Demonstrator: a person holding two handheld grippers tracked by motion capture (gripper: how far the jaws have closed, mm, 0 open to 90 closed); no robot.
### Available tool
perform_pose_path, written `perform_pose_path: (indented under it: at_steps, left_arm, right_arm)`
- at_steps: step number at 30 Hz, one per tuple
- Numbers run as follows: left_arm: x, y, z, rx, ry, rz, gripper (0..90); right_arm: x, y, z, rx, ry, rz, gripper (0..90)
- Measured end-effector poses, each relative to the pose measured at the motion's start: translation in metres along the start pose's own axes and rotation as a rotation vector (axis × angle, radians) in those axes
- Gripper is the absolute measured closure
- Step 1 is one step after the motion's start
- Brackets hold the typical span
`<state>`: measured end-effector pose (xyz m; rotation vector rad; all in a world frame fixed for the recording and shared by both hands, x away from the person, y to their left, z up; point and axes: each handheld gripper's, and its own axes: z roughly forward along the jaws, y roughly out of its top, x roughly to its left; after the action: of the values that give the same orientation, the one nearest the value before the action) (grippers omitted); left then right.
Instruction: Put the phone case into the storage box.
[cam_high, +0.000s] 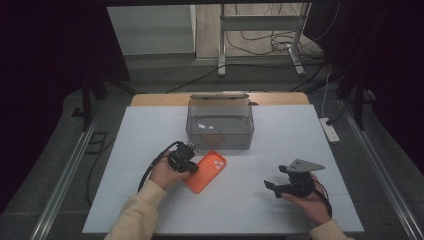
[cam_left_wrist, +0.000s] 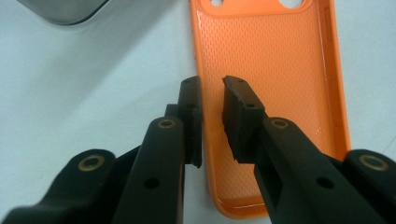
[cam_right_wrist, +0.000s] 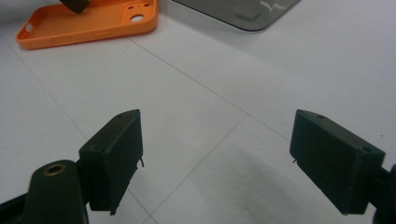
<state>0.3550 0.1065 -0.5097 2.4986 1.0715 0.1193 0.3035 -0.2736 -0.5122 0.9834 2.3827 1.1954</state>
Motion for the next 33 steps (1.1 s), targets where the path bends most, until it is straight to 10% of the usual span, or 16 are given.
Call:
perform_pose_path:
  at_steps: [33]
  left_arm:
    - [-0.0011, -0.0013, 0.0003, -0.020, 0.038, 0.029, 87.0]
  right_arm:
    - [-0.0001, -0.0003, -0.0001, -0.008, 0.001, 0.004, 17.5]
